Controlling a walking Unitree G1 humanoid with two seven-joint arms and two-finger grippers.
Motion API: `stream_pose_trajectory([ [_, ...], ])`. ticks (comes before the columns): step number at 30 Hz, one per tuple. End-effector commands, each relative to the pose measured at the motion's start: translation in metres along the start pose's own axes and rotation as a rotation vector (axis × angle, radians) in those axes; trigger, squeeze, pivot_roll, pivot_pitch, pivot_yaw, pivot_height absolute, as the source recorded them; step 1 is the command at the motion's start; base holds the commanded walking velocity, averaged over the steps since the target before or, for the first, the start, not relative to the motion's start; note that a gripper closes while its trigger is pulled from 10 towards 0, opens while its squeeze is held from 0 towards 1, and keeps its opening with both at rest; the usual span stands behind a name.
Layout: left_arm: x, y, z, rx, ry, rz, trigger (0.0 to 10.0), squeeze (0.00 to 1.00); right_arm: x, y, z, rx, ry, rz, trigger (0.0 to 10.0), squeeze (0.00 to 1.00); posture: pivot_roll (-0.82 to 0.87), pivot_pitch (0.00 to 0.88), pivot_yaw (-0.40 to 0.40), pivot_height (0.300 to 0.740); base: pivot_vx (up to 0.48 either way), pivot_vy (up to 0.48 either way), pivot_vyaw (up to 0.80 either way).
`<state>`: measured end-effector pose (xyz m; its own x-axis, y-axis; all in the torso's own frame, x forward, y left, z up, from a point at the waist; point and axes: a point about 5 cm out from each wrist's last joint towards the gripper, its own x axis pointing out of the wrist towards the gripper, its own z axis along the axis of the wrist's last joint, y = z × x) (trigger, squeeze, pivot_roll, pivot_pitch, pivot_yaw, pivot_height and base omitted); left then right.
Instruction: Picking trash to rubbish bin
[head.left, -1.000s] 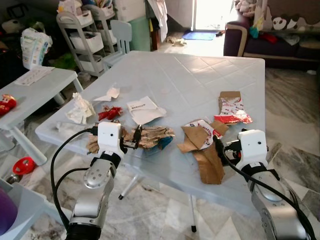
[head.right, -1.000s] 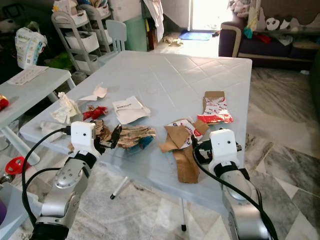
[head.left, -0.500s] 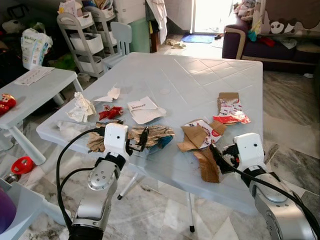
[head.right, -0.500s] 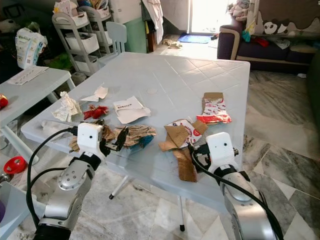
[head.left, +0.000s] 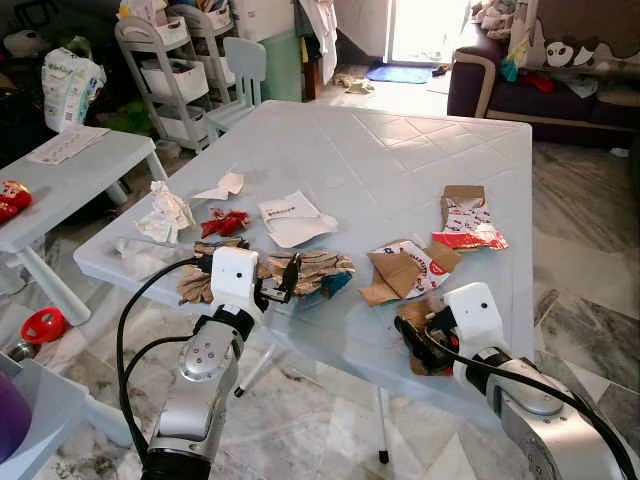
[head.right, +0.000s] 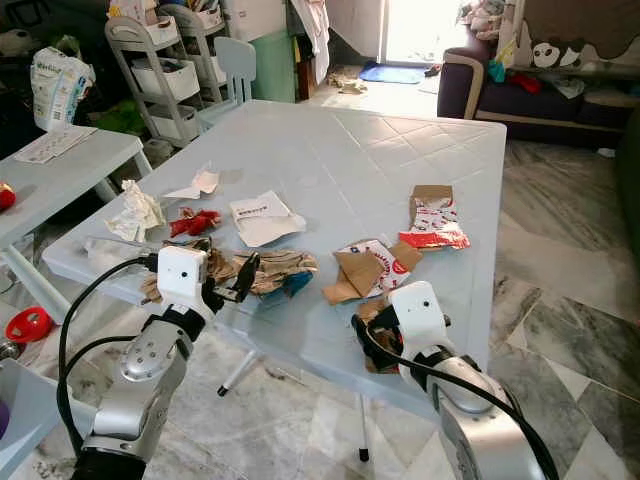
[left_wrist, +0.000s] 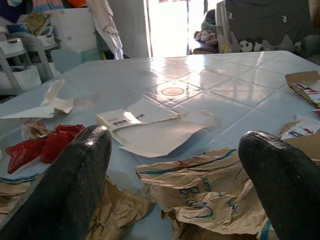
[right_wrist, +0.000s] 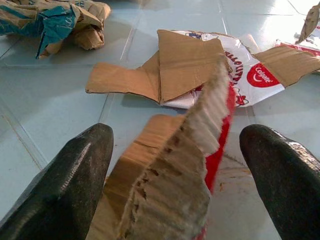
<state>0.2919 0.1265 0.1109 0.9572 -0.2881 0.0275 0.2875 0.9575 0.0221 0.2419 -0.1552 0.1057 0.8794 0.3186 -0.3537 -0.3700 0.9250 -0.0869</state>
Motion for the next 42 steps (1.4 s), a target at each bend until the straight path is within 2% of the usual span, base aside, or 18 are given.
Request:
stream_pose_trajectory([
  [1, 0.001, 0.000, 0.000, -0.001, 0.000, -0.007, 10.0, 0.00, -0.001, 0.002, 0.006, -0.003, -0.011, 0.014, 10.0, 0.00, -0.12, 0.000, 0.050, 0.740, 0.000, 0.000, 0.00],
  [6, 0.002, 0.001, 0.000, 0.001, 0.001, -0.008, 10.0, 0.00, -0.001, 0.001, 0.002, -0.007, 0.013, 0.014, 10.0, 0.00, -0.12, 0.000, 0.049, 0.740, 0.000, 0.000, 0.00],
  [7, 0.002, 0.001, 0.000, 0.002, 0.001, -0.009, 10.0, 0.00, -0.001, 0.001, 0.002, -0.006, 0.013, 0.015, 1.4, 0.00, -0.12, 0.000, 0.049, 0.740, 0.000, 0.000, 0.00],
  [8, 0.002, 0.001, 0.000, 0.002, 0.001, -0.009, 10.0, 0.00, -0.001, 0.001, 0.002, -0.006, 0.014, 0.015, 1.4, 0.00, -0.12, 0.000, 0.049, 0.740, 0.000, 0.000, 0.00],
  [9, 0.002, 0.001, 0.000, 0.001, 0.000, -0.009, 10.0, 0.00, -0.002, 0.002, 0.002, -0.008, 0.015, 0.022, 0.0, 0.00, -0.12, 0.000, 0.049, 0.740, 0.000, 0.000, 0.00],
  [14, 0.002, -0.001, -0.002, -0.003, 0.005, -0.015, 10.0, 0.00, -0.003, 0.003, 0.000, -0.006, 0.026, 0.021, 0.0, 0.00, -0.12, 0.000, 0.050, 0.740, 0.000, 0.000, 0.00],
  [21, 0.003, -0.011, -0.006, -0.027, 0.034, -0.091, 10.0, 0.00, -0.001, 0.003, -0.001, -0.006, 0.033, 0.017, 0.0, 0.00, -0.12, 0.000, 0.053, 0.740, 0.000, 0.000, 0.00],
  [24, 0.002, -0.023, -0.011, -0.041, 0.077, -0.187, 10.0, 0.00, 0.000, 0.004, -0.001, -0.005, 0.035, 0.018, 0.0, 0.00, -0.12, 0.000, 0.057, 0.740, 0.000, 0.000, 0.00],
  [31, 0.000, -0.025, -0.020, -0.045, 0.142, -0.220, 10.0, 0.00, 0.000, 0.007, -0.003, 0.000, 0.039, 0.029, 0.0, 0.00, -0.12, 0.000, 0.062, 0.740, 0.000, 0.000, 0.00],
  [32, -0.001, -0.026, -0.026, -0.061, 0.181, -0.238, 10.0, 0.00, 0.000, 0.008, -0.003, 0.001, 0.039, 0.031, 0.0, 0.00, -0.12, 0.000, 0.063, 0.740, 0.000, 0.000, 0.00],
  [37, -0.002, -0.026, -0.035, -0.049, 0.242, -0.230, 10.0, 0.00, 0.000, 0.010, -0.002, 0.007, 0.036, 0.036, 0.0, 0.00, -0.12, 0.000, 0.065, 0.740, 0.000, 0.000, 0.00],
  [38, -0.002, -0.025, -0.037, -0.048, 0.251, -0.227, 6.1, 0.00, 0.000, 0.010, -0.002, 0.007, 0.035, 0.036, 0.0, 0.00, -0.12, 0.000, 0.067, 0.740, 0.000, 0.000, 0.00],
  [39, -0.002, -0.024, -0.038, -0.049, 0.256, -0.226, 6.1, 0.00, 0.000, 0.010, -0.002, 0.007, 0.035, 0.035, 0.0, 0.00, -0.12, 0.000, 0.067, 0.740, 0.000, 0.000, 0.00],
  [40, -0.003, -0.023, -0.041, -0.036, 0.275, -0.220, 0.7, 0.00, 0.000, 0.010, -0.003, 0.007, 0.036, 0.035, 0.0, 0.00, -0.12, 0.000, 0.067, 0.740, 0.000, 0.000, 0.00],
  [41, -0.003, -0.023, -0.043, -0.028, 0.290, -0.213, 0.0, 0.00, 0.000, 0.010, -0.003, 0.008, 0.036, 0.035, 0.0, 0.00, -0.12, 0.000, 0.068, 0.740, 0.000, 0.000, 0.00],
  [42, -0.004, -0.022, -0.046, -0.045, 0.315, -0.201, 0.0, 0.00, 0.000, 0.010, -0.003, 0.008, 0.037, 0.037, 0.0, 0.00, -0.12, 0.000, 0.069, 0.740, 0.000, 0.000, 0.00],
])
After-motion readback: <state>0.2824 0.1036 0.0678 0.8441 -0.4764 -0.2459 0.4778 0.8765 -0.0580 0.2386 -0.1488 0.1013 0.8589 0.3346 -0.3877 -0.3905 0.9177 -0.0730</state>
